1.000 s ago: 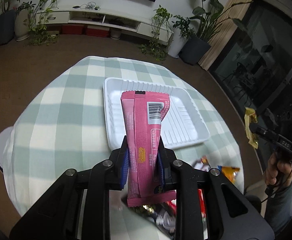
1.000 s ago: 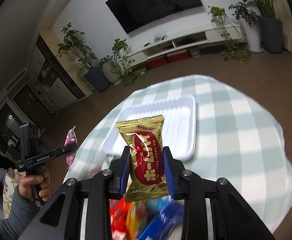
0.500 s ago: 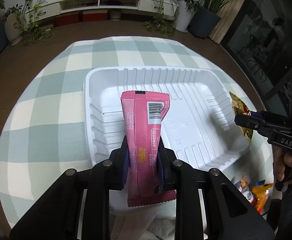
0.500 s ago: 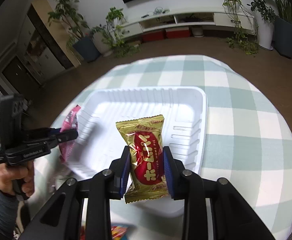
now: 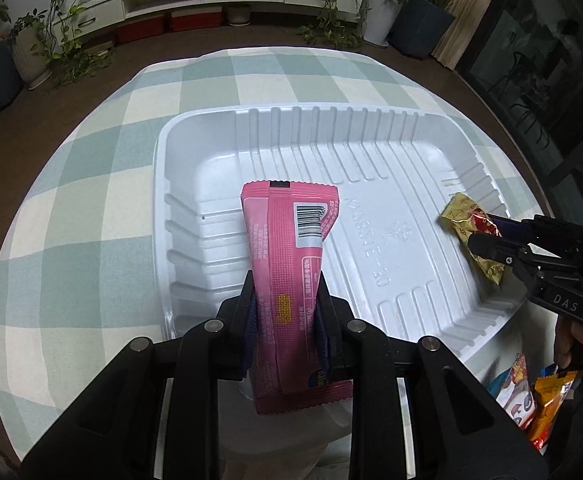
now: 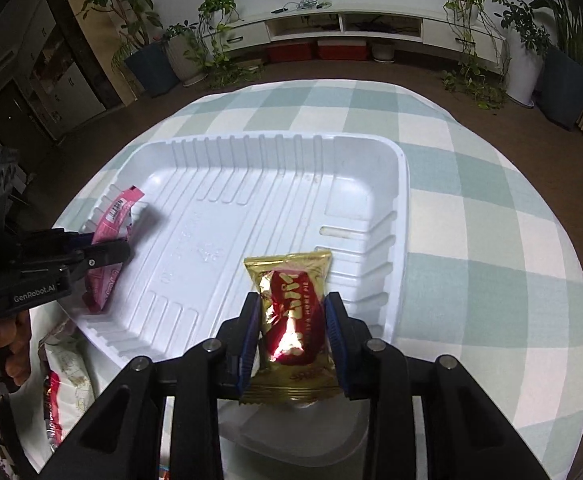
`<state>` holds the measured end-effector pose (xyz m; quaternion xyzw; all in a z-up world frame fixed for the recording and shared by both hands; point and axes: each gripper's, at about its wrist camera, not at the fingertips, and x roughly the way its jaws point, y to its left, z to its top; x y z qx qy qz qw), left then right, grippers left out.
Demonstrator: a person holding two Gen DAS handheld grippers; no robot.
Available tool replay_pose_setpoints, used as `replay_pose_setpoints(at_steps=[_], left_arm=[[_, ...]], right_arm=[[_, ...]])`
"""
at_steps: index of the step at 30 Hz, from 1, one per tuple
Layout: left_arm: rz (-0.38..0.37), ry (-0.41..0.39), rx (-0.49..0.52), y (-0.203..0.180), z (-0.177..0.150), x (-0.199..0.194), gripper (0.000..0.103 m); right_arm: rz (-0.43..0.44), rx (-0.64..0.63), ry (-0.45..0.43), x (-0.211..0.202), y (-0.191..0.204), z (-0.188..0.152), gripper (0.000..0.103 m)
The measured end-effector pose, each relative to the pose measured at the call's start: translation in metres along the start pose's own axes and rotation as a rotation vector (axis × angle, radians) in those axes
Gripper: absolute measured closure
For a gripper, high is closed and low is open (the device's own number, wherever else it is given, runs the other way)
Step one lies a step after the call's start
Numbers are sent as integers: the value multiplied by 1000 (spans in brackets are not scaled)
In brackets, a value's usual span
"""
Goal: Organize snacks
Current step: 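Open both tools to drop the pink bar and gold packet into the tray, then move the left tool to the pale pink bar while the right tool reaches the blue Roll Cake packet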
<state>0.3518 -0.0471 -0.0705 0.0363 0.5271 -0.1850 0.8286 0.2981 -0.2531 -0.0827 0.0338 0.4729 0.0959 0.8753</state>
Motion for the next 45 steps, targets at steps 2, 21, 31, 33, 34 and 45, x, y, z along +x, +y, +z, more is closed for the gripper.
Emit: replay_pose_setpoints(at_steps=[2, 21, 31, 33, 34, 45], left_arm=[[9, -2, 4, -1, 0, -1, 80], [-61, -196, -60, 10, -35, -103, 29], [-211, -318, -166, 14, -160, -166, 2], [-232, -335, -190, 12, -193, -169, 1], [-246, -347, -197, 11, -211, -169, 1], [-235, -207, -179, -22, -297, -149, 1]], right_arm=[[-10, -18, -4, 0, 3, -1, 66], [-6, 47, -326, -114, -9, -11, 28], [88, 305, -511, -184, -8, -129, 3], [119, 353, -460, -174, -1, -154, 3], [126, 366, -436, -169, 5, -163, 3], [80, 389, -299, -134, 47, -222, 9]])
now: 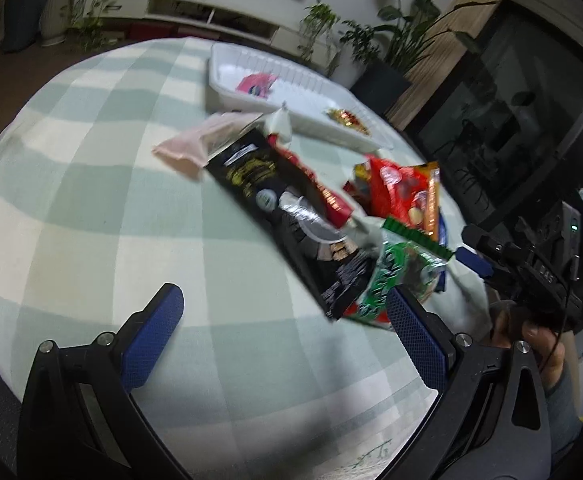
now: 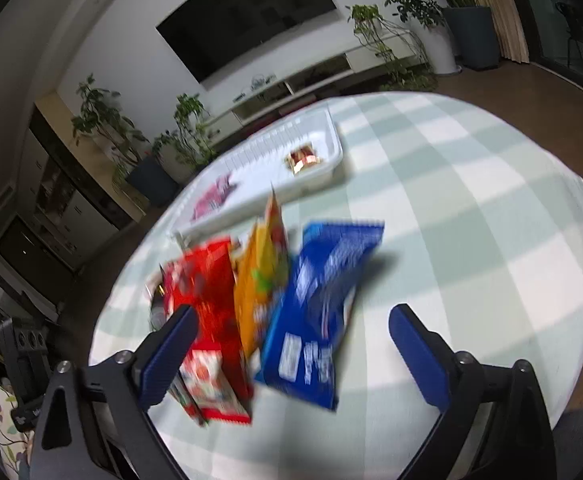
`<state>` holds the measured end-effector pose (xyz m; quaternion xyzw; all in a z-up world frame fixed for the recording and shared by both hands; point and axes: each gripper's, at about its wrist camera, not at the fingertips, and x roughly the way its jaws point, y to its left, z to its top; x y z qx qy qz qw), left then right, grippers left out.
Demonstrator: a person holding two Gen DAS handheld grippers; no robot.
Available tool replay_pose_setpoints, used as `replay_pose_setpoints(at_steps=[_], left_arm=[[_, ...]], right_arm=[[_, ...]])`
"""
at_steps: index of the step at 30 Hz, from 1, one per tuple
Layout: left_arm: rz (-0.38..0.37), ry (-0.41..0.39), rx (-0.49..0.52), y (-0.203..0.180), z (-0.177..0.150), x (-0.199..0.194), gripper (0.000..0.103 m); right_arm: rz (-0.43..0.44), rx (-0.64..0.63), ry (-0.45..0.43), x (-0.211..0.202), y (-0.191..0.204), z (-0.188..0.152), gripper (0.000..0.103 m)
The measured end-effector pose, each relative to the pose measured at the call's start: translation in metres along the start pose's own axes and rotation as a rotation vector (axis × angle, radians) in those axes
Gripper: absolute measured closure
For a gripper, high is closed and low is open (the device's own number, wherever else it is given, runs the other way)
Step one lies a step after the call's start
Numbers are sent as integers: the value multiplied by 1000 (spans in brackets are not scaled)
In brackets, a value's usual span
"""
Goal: Organize snacks
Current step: 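Move the left tool to the pale pink bar while the right tool reaches the blue Roll Cake packet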
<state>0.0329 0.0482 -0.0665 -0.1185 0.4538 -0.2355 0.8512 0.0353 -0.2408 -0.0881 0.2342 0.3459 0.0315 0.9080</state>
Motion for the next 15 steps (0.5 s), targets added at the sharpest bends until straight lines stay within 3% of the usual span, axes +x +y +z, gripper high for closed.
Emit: replay_pose_setpoints(at_steps=[4, 15], left_arm=[[13, -13, -33, 4, 0, -5, 1], [4, 4, -47, 8, 15, -2, 1]], right_arm=[[-29, 19, 0, -1, -6, -10, 11], [-98, -4, 12, 3, -9, -10, 34]])
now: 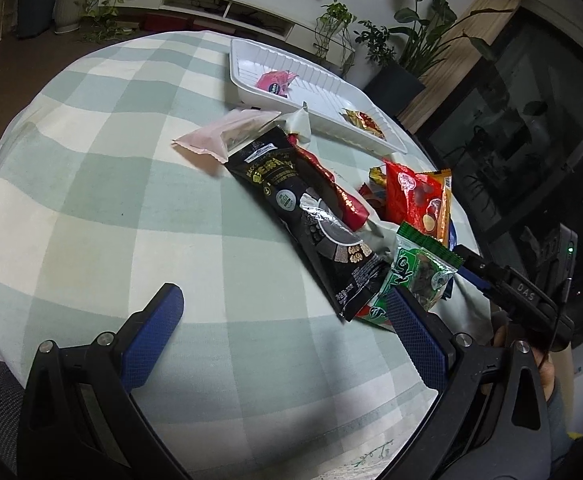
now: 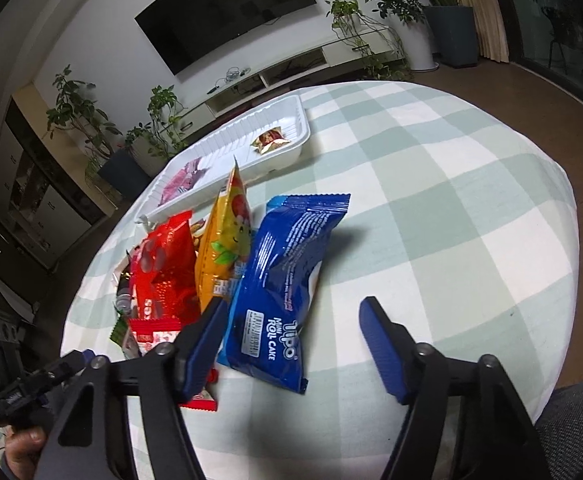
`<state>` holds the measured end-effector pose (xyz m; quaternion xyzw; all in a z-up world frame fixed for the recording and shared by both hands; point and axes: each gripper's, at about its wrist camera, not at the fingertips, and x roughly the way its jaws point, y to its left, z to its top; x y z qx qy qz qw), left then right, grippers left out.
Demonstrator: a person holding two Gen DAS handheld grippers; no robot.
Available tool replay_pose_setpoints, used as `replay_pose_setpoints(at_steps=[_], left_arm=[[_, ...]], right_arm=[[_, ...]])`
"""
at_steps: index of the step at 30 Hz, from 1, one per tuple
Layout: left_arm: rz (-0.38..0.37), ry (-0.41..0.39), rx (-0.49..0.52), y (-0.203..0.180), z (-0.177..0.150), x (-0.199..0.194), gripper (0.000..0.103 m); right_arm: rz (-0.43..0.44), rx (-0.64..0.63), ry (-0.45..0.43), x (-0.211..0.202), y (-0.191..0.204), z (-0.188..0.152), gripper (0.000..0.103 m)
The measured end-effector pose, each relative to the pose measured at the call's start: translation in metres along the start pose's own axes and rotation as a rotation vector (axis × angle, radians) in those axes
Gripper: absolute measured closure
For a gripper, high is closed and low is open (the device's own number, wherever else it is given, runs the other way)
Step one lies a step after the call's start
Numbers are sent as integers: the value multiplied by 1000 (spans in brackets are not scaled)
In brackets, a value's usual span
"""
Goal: Organize snacks
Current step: 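Move the left tool to the pale pink bar while the right tool reaches the blue Roll Cake packet, then close the left tool on the pale pink bar while the right tool grips the blue Roll Cake packet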
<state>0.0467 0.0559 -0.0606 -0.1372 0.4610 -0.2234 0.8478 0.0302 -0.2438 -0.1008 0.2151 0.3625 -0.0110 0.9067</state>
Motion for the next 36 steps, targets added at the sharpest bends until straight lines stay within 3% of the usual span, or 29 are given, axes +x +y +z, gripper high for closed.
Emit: replay_pose_setpoints(at_steps=[6, 17, 24, 31, 36], left_arm=[[-6, -16, 1, -1, 10, -7, 1], [11, -43, 32, -2, 20, -19, 1], [42, -63, 61, 0, 35, -28, 1], [144, -43, 191, -2, 76, -22, 1], [204, 4, 280, 1, 114, -1, 3]], right_arm=[[-30, -20, 30, 10, 3, 8, 41], [-65, -30, 96, 29, 6, 21, 41], [-140, -85, 89, 37, 9, 27, 43], [-230, -198, 88, 33, 14, 18, 53], [-259, -241, 79, 34, 18, 14, 53]])
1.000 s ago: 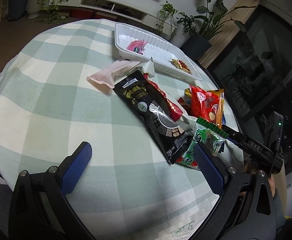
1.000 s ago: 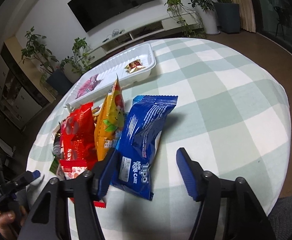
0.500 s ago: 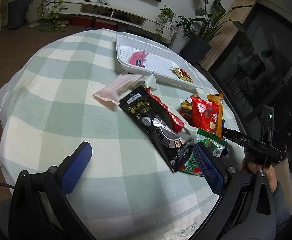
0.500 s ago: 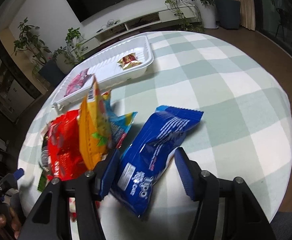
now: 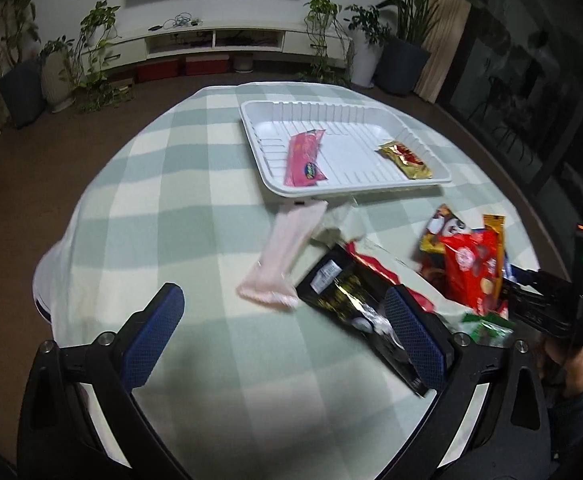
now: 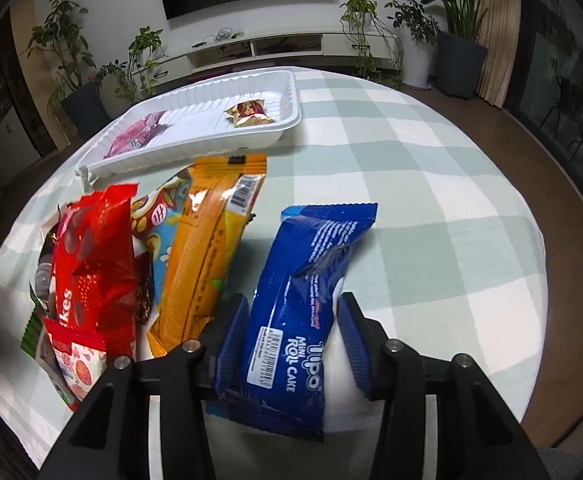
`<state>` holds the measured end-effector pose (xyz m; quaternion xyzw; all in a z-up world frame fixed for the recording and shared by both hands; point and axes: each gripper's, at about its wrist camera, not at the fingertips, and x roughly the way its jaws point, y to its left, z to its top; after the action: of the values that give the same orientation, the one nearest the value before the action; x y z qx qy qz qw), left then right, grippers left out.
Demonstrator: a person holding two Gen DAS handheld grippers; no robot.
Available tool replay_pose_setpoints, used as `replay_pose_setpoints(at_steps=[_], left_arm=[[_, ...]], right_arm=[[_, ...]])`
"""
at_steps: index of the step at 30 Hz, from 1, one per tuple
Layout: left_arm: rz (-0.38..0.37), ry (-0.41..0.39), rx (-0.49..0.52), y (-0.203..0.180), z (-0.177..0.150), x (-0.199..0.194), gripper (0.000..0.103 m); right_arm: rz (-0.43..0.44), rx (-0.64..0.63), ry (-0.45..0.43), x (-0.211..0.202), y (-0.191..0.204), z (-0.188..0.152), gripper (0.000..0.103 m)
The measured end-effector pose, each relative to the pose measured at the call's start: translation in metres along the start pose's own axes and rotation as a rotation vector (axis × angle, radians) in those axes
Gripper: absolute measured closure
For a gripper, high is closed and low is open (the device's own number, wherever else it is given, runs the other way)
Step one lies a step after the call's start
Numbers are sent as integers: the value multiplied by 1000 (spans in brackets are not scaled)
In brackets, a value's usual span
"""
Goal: Organize snacks
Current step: 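Close the left tool on the pale pink bar while the right tool grips the blue Roll Cake packet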
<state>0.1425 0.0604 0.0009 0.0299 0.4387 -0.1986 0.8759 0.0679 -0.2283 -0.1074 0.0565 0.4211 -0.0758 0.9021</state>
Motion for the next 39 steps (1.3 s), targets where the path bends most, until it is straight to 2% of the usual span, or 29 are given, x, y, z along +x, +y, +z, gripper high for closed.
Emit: replay_pose_setpoints(at_steps=[2, 6, 10, 14, 17, 24, 25, 28, 39], left_arm=[[-8, 21, 28, 2, 13, 11, 8], [-17, 111, 122, -4, 33, 43, 13], [-15, 205, 199, -7, 40, 72, 29], [-38, 263, 199, -1, 39, 92, 42], [-67, 278, 179, 4, 43, 101, 45], [-63, 284, 208, -3, 50, 113, 45], [-61, 286, 211, -4, 50, 114, 48], [-41, 300, 217, -6, 47, 118, 75], [12, 318, 233, -10, 47, 123, 77]], right_arm=[[-5, -9, -7, 0, 1, -1, 52], [-1, -10, -16, 1, 0, -1, 51], [-4, -14, -21, 2, 1, -1, 51], [-4, -15, -22, 2, 1, -1, 51], [-4, -18, -24, 2, 1, -1, 50], [-5, -18, -24, 2, 1, -1, 50], [-4, -18, -25, 2, 1, -1, 50], [-5, -18, -25, 2, 1, -1, 50], [-7, -21, -27, 2, 2, -1, 49]])
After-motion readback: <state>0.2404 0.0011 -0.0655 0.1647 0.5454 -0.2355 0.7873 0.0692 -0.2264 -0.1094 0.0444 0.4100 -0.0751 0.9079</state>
